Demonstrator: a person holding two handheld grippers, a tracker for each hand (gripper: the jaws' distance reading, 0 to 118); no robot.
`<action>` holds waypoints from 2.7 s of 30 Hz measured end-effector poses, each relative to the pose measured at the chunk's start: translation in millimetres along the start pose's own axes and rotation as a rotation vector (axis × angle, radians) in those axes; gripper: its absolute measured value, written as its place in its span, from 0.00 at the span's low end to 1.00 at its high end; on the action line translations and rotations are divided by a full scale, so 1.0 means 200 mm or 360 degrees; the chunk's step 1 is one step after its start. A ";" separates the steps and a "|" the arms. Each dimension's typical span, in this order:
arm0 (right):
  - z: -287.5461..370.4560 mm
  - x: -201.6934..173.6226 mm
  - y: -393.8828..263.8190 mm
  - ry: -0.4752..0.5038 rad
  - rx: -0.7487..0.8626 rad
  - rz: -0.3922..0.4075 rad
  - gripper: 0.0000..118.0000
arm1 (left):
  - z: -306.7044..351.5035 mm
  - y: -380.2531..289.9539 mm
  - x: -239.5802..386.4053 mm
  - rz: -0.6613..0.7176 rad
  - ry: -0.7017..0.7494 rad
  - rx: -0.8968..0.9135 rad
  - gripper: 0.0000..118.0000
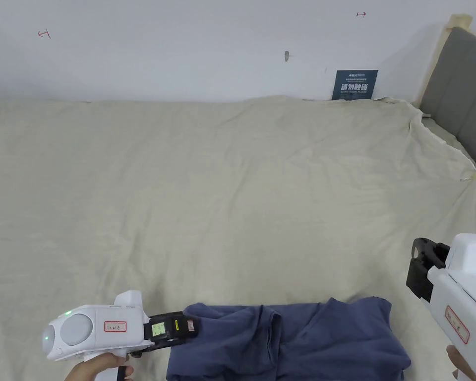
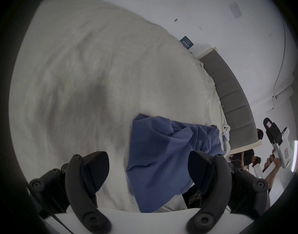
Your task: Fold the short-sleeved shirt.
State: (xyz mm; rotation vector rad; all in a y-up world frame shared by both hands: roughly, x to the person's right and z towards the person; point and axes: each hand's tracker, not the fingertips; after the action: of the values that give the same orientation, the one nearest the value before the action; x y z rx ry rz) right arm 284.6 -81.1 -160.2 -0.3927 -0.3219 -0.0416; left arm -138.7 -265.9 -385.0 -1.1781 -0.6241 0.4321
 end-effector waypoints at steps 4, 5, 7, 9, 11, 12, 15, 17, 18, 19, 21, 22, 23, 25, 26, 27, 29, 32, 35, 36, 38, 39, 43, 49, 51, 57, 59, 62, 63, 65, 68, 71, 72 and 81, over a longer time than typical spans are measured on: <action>-0.01 -0.02 -0.01 -0.0003 -0.0018 0.0011 0.00 | -0.10 0.00 -0.02 -0.0043 -0.0012 -0.0057 0.72; -0.01 -0.02 -0.01 -0.0004 -0.0022 0.0013 0.00 | -0.12 -0.02 0.00 -0.0064 0.0000 -0.0081 0.70; -0.02 -0.02 -0.02 -0.0005 -0.0029 0.0010 0.00 | -0.14 -0.02 0.02 -0.0136 0.0017 -0.0079 0.69; -0.03 -0.02 -0.02 -0.0006 -0.0034 0.0008 0.00 | -0.13 -0.03 0.04 -0.0183 0.0012 -0.0067 0.58; -0.04 -0.02 -0.03 -0.0004 -0.0038 0.0007 0.00 | -0.15 -0.04 0.06 -0.0213 0.0034 -0.0060 0.38; -0.04 -0.01 -0.03 -0.0002 -0.0042 0.0006 0.00 | -0.16 -0.05 0.06 -0.0229 0.0073 -0.0060 0.37; -0.04 -0.01 -0.03 -0.0003 -0.0041 0.0000 0.00 | -0.15 -0.07 0.08 -0.0266 0.0110 -0.0022 0.14; -0.04 0.00 -0.03 -0.0003 -0.0039 -0.0012 0.00 | -0.12 -0.07 0.09 -0.0257 0.0059 -0.0006 0.10; -0.05 0.01 -0.02 0.0001 -0.0040 -0.0021 0.00 | -0.10 -0.08 0.11 -0.0265 0.0088 0.0011 0.09; -0.04 0.01 -0.02 0.0001 -0.0037 -0.0026 0.00 | -0.08 -0.08 0.14 -0.0303 0.0131 0.0029 0.09; -0.05 0.01 -0.02 -0.0002 -0.0031 -0.0031 0.00 | -0.03 -0.08 0.18 -0.0338 0.0140 0.0050 0.09; -0.05 0.01 -0.01 -0.0001 -0.0027 -0.0035 0.00 | -0.01 -0.08 0.19 -0.0336 0.0145 0.0065 0.08; -0.05 0.02 -0.02 0.0001 -0.0023 -0.0040 0.00 | 0.01 -0.08 0.20 -0.0325 0.0151 0.0073 0.08; -0.05 0.02 -0.01 0.0004 -0.0017 -0.0046 0.00 | 0.07 -0.07 0.19 -0.0304 0.0151 0.0097 0.08; -0.05 0.02 -0.01 0.0005 -0.0016 -0.0047 0.00 | 0.09 -0.06 0.18 -0.0280 0.0161 0.0101 0.08; -0.05 0.02 -0.01 0.0008 -0.0015 -0.0047 0.00 | 0.13 -0.06 0.16 -0.0259 0.0160 0.0112 0.08; -0.05 0.02 -0.01 0.0014 -0.0012 -0.0049 0.00 | 0.20 -0.05 0.12 -0.0249 0.0189 0.0156 0.08; -0.06 0.03 -0.01 0.0030 -0.0009 -0.0050 0.00 | 0.33 -0.03 0.01 -0.0200 0.0269 0.0178 0.08; -0.06 0.02 -0.01 0.0044 -0.0005 -0.0043 0.00 | 0.46 0.00 -0.09 -0.0145 0.0368 0.0198 0.08; -0.06 0.02 -0.01 0.0049 -0.0005 -0.0042 0.00 | 0.50 0.00 -0.12 -0.0127 0.0410 0.0214 0.08; -0.07 0.02 -0.02 0.0057 -0.0004 -0.0045 0.00 | 0.58 -0.01 -0.11 -0.0099 0.0442 0.0225 0.08; -0.06 0.00 -0.01 0.0063 -0.0007 -0.0048 0.00 | 0.61 -0.01 -0.12 -0.0076 0.0457 0.0236 0.08; -0.05 -0.03 -0.01 0.0085 -0.0013 -0.0048 0.00 | 0.65 0.00 0.01 -0.0052 0.0433 0.0221 0.08; -0.04 -0.03 0.00 0.0099 -0.0005 -0.0057 0.00 | 0.52 0.06 0.41 -0.0094 0.0219 0.0127 0.08; -0.03 -0.01 0.01 0.0096 -0.0002 -0.0067 0.00 | 0.42 0.07 0.56 -0.0187 0.0184 0.0069 0.08; 0.00 0.05 0.00 0.0066 0.0010 -0.0089 0.00 | 0.04 0.07 0.81 -0.0354 0.0143 -0.0074 0.08; 0.01 0.06 0.00 0.0054 0.0011 -0.0091 0.00 | -0.08 0.05 0.88 -0.0413 0.0128 -0.0126 0.08; 0.02 0.07 -0.01 0.0039 0.0007 -0.0096 0.00 | -0.27 0.00 0.98 -0.0420 0.0132 -0.0179 0.08; 0.03 0.08 -0.01 0.0032 0.0003 -0.0095 0.00 | -0.33 -0.02 1.00 -0.0452 0.0129 -0.0211 0.08; 0.03 0.08 -0.01 0.0025 -0.0004 -0.0092 0.00 | -0.44 -0.07 1.04 -0.0522 0.0211 -0.0240 0.08; 0.03 0.09 -0.03 0.0016 -0.0012 -0.0087 0.00 | -0.57 -0.12 1.04 -0.0479 0.0246 -0.0270 0.08; 0.02 0.10 -0.04 0.0015 -0.0021 -0.0086 0.00 | -0.62 -0.17 1.05 -0.0511 0.0296 -0.0256 0.17; 0.02 0.11 -0.04 0.0015 -0.0021 -0.0086 0.00 | -0.61 -0.18 1.05 -0.0513 0.0315 -0.0219 0.25; 0.02 0.12 -0.02 0.0015 0.0001 -0.0086 0.00 | -0.26 -0.13 1.16 -0.0574 0.0100 0.0030 0.82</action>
State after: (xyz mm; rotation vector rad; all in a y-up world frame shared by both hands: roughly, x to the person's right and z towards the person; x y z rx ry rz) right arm 305.9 -83.3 -146.4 -0.3832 -0.3231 -0.0962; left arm 71.2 -168.8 -321.0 -1.0299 -0.7586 0.0949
